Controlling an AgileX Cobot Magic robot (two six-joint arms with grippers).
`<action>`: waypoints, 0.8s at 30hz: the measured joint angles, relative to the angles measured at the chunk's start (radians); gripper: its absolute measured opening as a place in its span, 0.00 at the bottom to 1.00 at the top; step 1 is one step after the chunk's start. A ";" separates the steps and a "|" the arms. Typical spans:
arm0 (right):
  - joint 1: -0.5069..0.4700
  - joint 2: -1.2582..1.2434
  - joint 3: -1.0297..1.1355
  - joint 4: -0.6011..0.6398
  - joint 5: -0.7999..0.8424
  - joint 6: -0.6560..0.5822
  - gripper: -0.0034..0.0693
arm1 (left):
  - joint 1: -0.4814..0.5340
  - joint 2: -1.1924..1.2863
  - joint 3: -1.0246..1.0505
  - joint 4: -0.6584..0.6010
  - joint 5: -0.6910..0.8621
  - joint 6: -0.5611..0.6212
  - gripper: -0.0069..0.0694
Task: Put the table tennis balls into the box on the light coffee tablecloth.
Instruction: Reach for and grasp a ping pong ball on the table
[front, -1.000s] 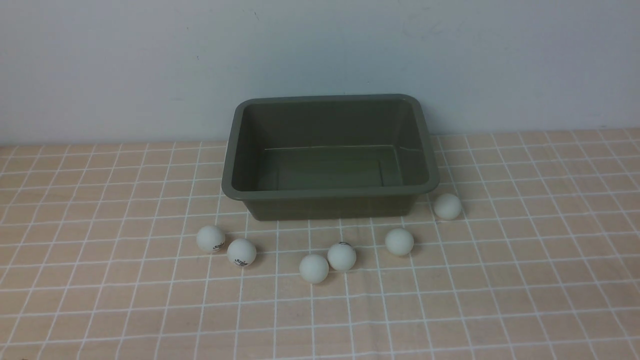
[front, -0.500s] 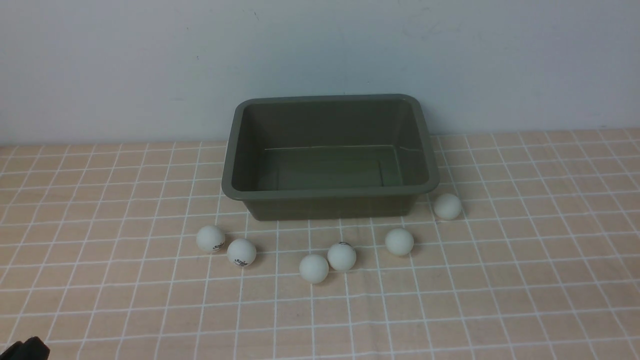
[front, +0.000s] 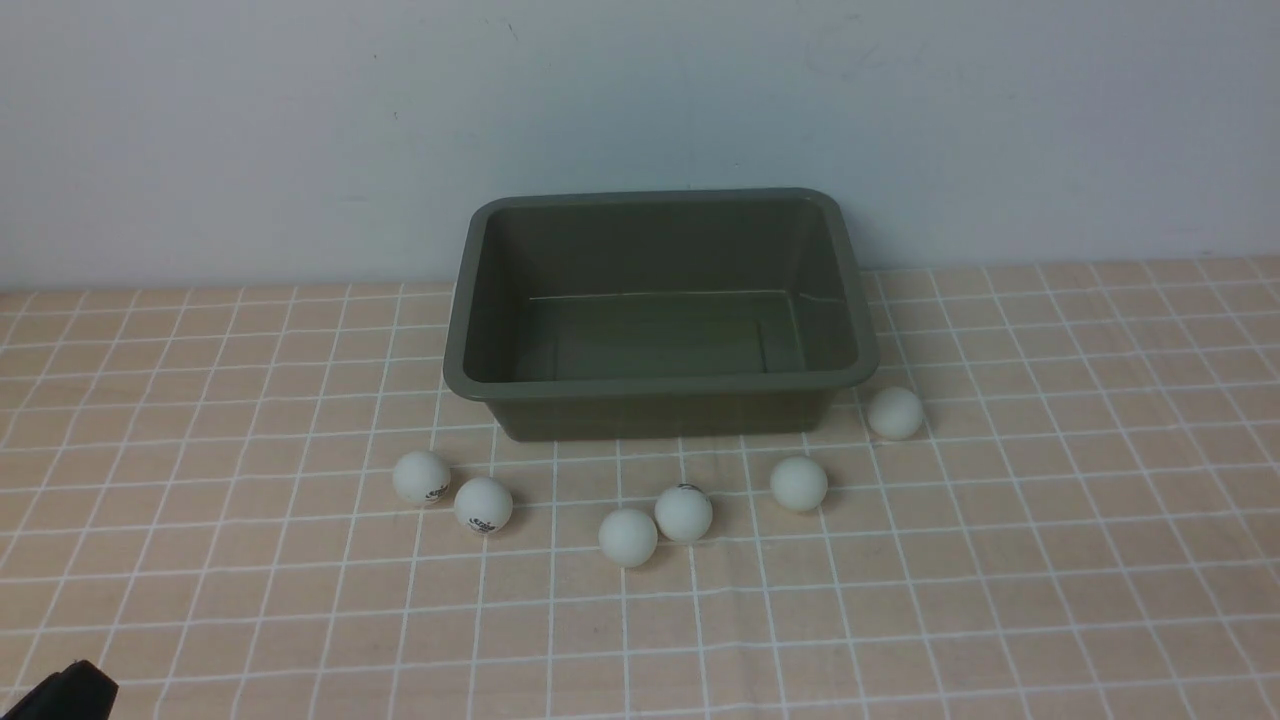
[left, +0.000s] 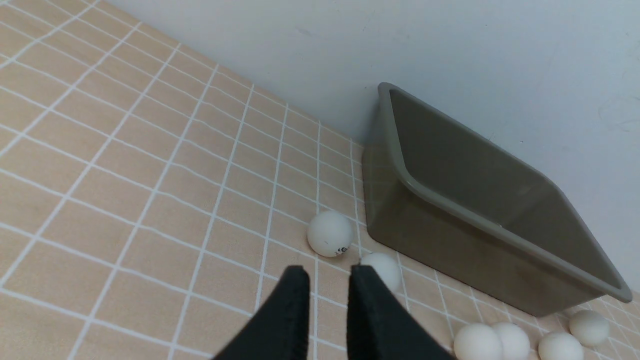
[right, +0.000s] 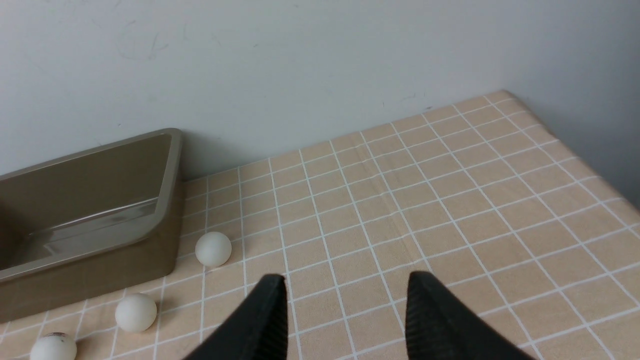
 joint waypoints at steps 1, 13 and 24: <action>0.000 0.000 0.000 0.000 0.000 0.000 0.47 | 0.000 0.000 0.000 0.000 0.000 0.000 0.18; 0.000 0.000 0.000 0.000 0.000 0.000 0.47 | 0.000 0.000 0.000 -0.175 -0.002 -0.010 0.18; 0.000 0.001 0.000 0.220 -0.054 -0.271 0.47 | 0.000 0.000 -0.120 -0.431 0.011 0.359 0.18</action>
